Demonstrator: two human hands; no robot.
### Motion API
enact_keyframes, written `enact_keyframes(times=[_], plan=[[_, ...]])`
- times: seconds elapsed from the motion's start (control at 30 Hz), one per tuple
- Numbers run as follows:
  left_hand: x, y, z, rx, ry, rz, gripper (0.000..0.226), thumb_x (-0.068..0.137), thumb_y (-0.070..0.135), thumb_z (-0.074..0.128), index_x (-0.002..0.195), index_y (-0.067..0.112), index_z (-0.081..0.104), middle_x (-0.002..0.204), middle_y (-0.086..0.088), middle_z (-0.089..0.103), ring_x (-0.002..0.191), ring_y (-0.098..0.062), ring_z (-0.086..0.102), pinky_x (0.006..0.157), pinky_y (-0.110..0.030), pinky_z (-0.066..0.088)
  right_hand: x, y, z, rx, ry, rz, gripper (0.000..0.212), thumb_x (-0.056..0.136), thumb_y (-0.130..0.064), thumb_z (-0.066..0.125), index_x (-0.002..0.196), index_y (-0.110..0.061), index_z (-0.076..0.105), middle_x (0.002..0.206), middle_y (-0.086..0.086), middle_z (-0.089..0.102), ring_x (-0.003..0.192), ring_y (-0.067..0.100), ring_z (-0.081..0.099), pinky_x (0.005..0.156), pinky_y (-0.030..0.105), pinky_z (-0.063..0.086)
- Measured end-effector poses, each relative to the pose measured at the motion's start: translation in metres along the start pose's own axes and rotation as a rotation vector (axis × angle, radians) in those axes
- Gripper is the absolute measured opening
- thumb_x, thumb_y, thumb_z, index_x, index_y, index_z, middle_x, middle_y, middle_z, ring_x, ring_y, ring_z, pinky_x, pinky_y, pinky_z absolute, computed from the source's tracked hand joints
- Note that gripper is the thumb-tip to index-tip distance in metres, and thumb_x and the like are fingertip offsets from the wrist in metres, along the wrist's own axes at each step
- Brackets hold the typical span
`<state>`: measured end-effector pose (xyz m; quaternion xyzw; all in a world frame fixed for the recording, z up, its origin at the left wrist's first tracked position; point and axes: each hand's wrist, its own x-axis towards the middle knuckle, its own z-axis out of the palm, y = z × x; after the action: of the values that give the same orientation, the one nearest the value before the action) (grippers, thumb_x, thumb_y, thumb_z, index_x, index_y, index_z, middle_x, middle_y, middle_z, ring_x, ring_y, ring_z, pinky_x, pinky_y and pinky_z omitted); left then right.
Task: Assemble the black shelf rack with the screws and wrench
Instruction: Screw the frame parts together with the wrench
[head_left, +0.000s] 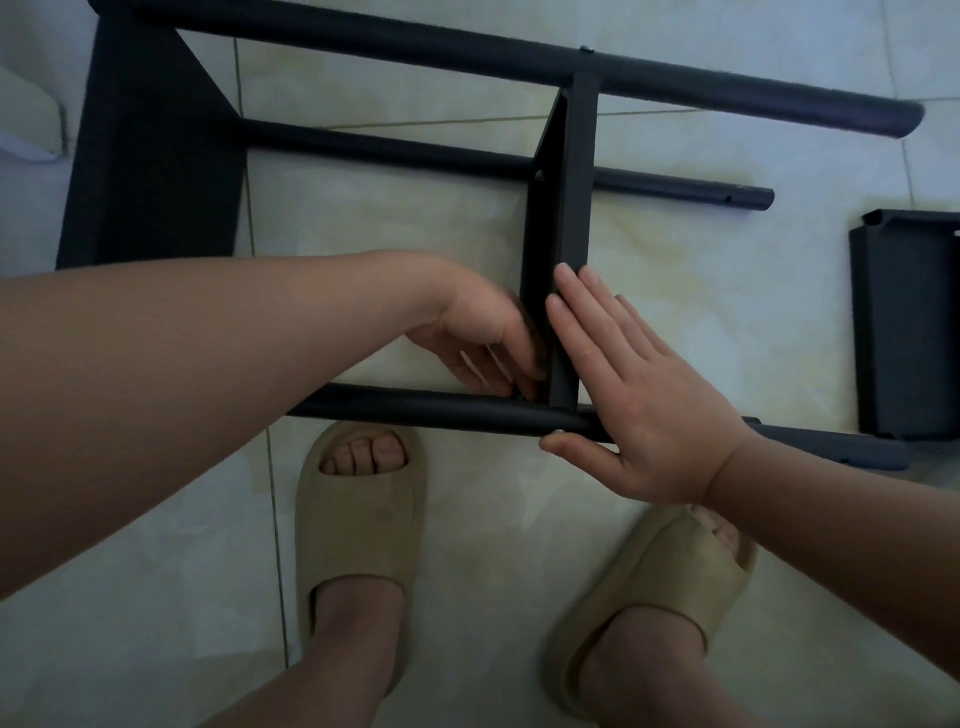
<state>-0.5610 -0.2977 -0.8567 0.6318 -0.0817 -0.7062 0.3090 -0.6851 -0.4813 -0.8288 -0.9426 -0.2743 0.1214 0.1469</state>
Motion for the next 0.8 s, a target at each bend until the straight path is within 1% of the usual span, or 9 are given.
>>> enact_keyframes(times=[0.1,0.2,0.3,0.37,0.47,0.57,0.63,0.7,0.8], plan=[[-0.012,0.004,-0.001,0.141,0.349,-0.028,0.016,0.095,0.023,0.063,0.108,0.019,0.07,0.105,0.003,0.074,0.099,-0.015,0.069,0.088,-0.034,0.054,0.001,-0.002,-0.006,-0.001,-0.047,0.017,0.094,0.097,-0.065,0.04,0.161,-0.003,0.009,0.17,0.014,-0.003,0.157,0.029,-0.005,0.125,0.055,0.018],[-0.03,0.009,-0.003,0.238,0.667,0.004,0.022,0.094,0.021,0.062,0.108,0.009,0.073,0.112,-0.011,0.072,0.103,-0.028,0.068,0.089,-0.035,0.055,0.001,-0.002,-0.018,0.018,-0.122,0.067,0.097,0.094,-0.07,0.038,0.163,-0.011,0.002,0.17,0.003,-0.014,0.156,0.018,-0.016,0.127,0.05,0.009],[-0.057,0.023,-0.005,0.334,0.904,0.075,0.014,0.094,0.023,0.06,0.1,0.021,0.073,0.112,-0.003,0.071,0.106,-0.024,0.064,0.086,-0.029,0.049,0.002,0.001,-0.037,0.006,-0.214,0.094,0.101,0.088,-0.078,0.037,0.163,-0.023,-0.003,0.167,-0.009,-0.022,0.154,0.01,-0.021,0.128,0.042,0.0],[-0.07,0.04,-0.007,0.391,1.019,0.14,0.011,0.093,0.022,0.058,0.096,0.027,0.068,0.109,0.002,0.069,0.104,-0.022,0.063,0.082,-0.028,0.046,0.001,0.007,-0.052,-0.002,-0.243,0.129,0.097,0.089,-0.077,0.039,0.163,-0.027,0.002,0.169,-0.009,-0.014,0.156,0.011,-0.01,0.127,0.035,0.003],[-0.073,0.072,-0.01,0.529,1.068,0.21,0.018,0.093,0.022,0.055,0.107,0.028,0.064,0.114,0.005,0.064,0.111,-0.023,0.058,0.089,-0.035,0.049,-0.002,0.014,-0.074,0.053,-0.187,0.262,0.079,0.096,-0.062,0.049,0.161,-0.027,0.022,0.168,-0.007,0.02,0.154,0.016,0.019,0.122,0.033,0.022],[-0.063,0.105,-0.015,0.792,1.055,0.202,0.044,0.094,0.024,0.054,0.137,0.028,0.052,0.145,-0.001,0.049,0.134,-0.028,0.04,0.106,-0.043,0.04,-0.008,0.019,-0.083,0.115,-0.163,0.361,0.061,0.098,-0.054,0.054,0.152,-0.03,0.04,0.153,-0.009,0.046,0.137,0.015,0.046,0.111,0.034,0.041],[-0.053,0.124,-0.019,0.908,1.063,0.206,0.056,0.095,0.022,0.052,0.149,0.026,0.04,0.159,-0.003,0.034,0.145,-0.028,0.029,0.114,-0.044,0.032,-0.011,0.023,-0.081,0.188,-0.181,0.393,0.052,0.098,-0.051,0.056,0.146,-0.033,0.048,0.143,-0.013,0.056,0.127,0.012,0.053,0.105,0.031,0.045],[-0.039,0.138,-0.022,0.948,1.049,0.2,0.06,0.095,0.02,0.051,0.153,0.024,0.034,0.158,-0.004,0.034,0.144,-0.028,0.031,0.114,-0.043,0.032,-0.015,0.029,-0.077,0.242,-0.222,0.394,0.047,0.097,-0.05,0.059,0.141,-0.034,0.054,0.135,-0.016,0.06,0.12,0.008,0.057,0.1,0.028,0.047],[-0.018,0.151,-0.027,0.974,1.052,0.193,0.058,0.094,0.016,0.052,0.15,0.023,0.036,0.143,-0.004,0.048,0.13,-0.029,0.044,0.107,-0.041,0.038,-0.02,0.036,-0.07,0.278,-0.31,0.379,0.044,0.095,-0.05,0.062,0.137,-0.034,0.058,0.127,-0.016,0.063,0.11,0.004,0.06,0.093,0.025,0.049]])
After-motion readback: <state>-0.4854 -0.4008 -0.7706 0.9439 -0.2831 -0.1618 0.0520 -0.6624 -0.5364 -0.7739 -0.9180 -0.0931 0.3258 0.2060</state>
